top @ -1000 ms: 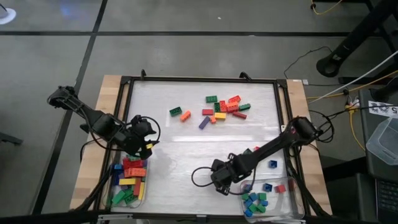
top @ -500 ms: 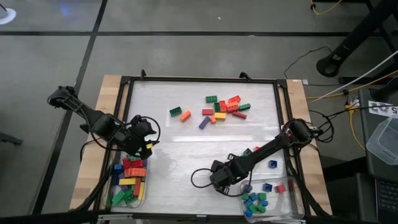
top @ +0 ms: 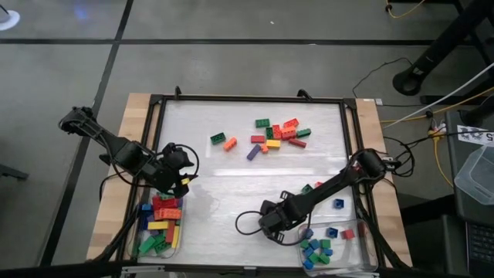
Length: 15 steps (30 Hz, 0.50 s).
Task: Sort blocks by size
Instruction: Put the small green game piece into the right transparent bin
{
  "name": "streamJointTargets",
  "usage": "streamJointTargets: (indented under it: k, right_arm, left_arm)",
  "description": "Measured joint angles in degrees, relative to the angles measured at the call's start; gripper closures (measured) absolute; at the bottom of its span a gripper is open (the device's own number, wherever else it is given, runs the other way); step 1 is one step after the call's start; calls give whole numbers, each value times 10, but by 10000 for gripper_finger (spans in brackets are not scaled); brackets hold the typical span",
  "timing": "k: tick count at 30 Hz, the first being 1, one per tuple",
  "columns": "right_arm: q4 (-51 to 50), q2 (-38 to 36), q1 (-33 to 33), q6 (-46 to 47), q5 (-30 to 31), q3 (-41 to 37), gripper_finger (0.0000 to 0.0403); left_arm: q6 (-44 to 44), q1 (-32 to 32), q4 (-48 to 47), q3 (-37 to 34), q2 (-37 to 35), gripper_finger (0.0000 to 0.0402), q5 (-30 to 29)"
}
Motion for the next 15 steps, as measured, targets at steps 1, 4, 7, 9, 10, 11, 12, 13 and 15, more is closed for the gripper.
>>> streamJointTargets:
  k: [1, 4, 7, 9, 10, 11, 12, 13, 15]
  right_arm:
    - [-1, 1, 0, -6, -1, 6, 300]
    - [-23, 2, 0, -33, 0, 38, 302]
    - [-71, 1, 0, -51, -2, 77, 296]
    - [-106, 1, 0, -64, -5, 108, 295]
    - [-121, 1, 0, -71, -6, 125, 296]
    - [-141, 1, 0, -78, -9, 143, 298]
    - [-163, 1, 0, -83, -16, 162, 299]
    - [-179, 1, 0, -89, -23, 180, 300]
    - [-208, 1, 3, -98, -44, 217, 300]
  left_arm:
    - [0, 0, 1, 0, 0, 204, 0]
    - [0, 1, 8, 0, 0, 204, 0]
    - [7, 1, 35, 0, 5, 204, -3]
    - [22, 1, 54, 0, 14, 204, -5]
    - [34, 1, 66, 0, 20, 204, -5]
    - [45, 2, 79, 0, 28, 204, -7]
    - [59, 5, 91, 0, 37, 204, -7]
    - [73, 8, 104, 0, 48, 204, -7]
    - [103, 19, 132, 0, 71, 204, -7]
